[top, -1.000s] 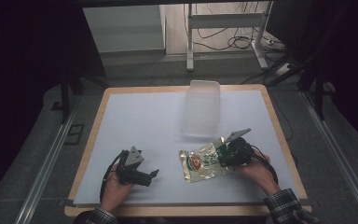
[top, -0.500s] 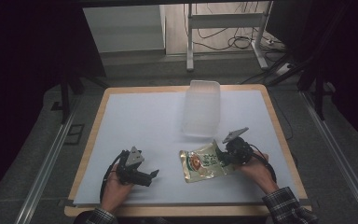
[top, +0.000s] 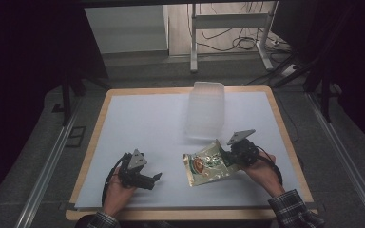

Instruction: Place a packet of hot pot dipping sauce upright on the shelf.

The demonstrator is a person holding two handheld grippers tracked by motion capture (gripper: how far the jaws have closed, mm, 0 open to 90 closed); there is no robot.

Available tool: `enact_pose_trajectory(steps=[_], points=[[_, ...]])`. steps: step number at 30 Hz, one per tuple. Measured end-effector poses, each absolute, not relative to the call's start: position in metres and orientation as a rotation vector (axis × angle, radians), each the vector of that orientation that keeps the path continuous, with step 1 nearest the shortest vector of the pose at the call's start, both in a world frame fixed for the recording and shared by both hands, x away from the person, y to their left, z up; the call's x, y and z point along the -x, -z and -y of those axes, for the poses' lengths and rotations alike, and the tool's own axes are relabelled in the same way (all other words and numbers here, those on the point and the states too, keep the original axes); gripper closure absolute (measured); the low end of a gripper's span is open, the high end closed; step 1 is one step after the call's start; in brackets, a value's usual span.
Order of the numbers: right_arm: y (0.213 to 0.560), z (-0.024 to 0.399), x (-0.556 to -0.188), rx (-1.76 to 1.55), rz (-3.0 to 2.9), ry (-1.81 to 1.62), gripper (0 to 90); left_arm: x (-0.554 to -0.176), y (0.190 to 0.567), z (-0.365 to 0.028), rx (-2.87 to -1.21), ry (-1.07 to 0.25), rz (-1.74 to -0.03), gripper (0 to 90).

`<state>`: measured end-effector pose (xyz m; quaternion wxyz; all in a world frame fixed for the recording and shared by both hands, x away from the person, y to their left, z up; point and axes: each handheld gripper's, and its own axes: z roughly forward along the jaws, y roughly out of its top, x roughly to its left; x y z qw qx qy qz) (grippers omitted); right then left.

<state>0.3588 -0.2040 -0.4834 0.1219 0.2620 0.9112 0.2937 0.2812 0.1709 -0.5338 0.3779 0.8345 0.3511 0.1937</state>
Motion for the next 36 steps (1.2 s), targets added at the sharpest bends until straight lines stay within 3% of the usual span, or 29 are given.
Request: enact_pose_trajectory(steps=[36], points=[[0.399,0.133,-0.354,-0.367,-2.528,-0.911,89.3,-0.28,0.531,-0.173,-2.096,-0.476,-0.878,1.0]])
